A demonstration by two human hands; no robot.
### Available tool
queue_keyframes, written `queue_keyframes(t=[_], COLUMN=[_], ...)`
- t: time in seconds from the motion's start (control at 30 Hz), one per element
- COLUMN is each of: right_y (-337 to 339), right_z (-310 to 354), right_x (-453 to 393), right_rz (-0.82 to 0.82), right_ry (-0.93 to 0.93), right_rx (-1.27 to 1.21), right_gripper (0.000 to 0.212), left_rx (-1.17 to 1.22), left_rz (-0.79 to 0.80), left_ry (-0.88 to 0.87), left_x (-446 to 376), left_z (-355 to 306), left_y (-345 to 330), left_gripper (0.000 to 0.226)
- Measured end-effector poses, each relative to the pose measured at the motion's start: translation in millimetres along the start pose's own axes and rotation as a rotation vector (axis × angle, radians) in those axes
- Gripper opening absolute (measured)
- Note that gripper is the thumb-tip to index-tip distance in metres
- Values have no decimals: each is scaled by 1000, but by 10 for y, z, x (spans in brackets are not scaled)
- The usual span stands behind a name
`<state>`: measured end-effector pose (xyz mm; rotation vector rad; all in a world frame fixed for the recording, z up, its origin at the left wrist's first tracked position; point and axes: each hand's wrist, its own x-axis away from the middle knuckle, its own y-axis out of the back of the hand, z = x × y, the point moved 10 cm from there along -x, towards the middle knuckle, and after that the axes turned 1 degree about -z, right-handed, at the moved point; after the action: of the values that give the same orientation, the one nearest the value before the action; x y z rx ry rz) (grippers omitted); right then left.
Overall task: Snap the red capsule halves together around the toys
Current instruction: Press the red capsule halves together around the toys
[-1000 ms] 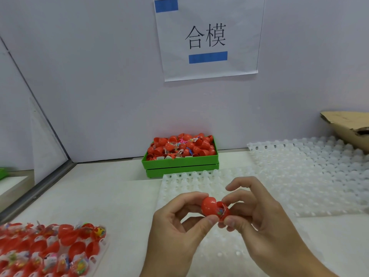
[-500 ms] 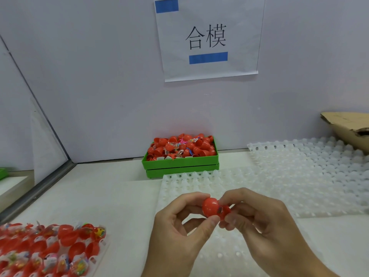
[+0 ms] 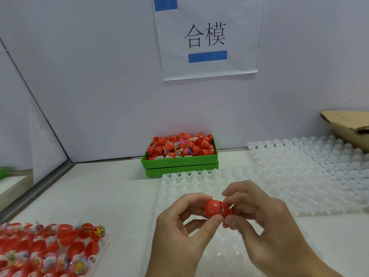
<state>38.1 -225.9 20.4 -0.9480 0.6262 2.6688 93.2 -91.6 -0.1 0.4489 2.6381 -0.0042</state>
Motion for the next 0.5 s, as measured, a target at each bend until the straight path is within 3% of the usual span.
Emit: queue_keyframes(t=[0.17,0.5], right_y=[13,67], right_z=[-46,-19], right_x=[-6,-9], right_rz=[14,-32], right_ry=[-35,-3], right_rx=[-7,55], right_gripper=[51,28], left_rx=[-15,-22], left_rz=[14,22], left_ry=[12,22], left_x=[1,-4], left_z=[20,4], left_y=[-17,-3], left_gripper=[31,36])
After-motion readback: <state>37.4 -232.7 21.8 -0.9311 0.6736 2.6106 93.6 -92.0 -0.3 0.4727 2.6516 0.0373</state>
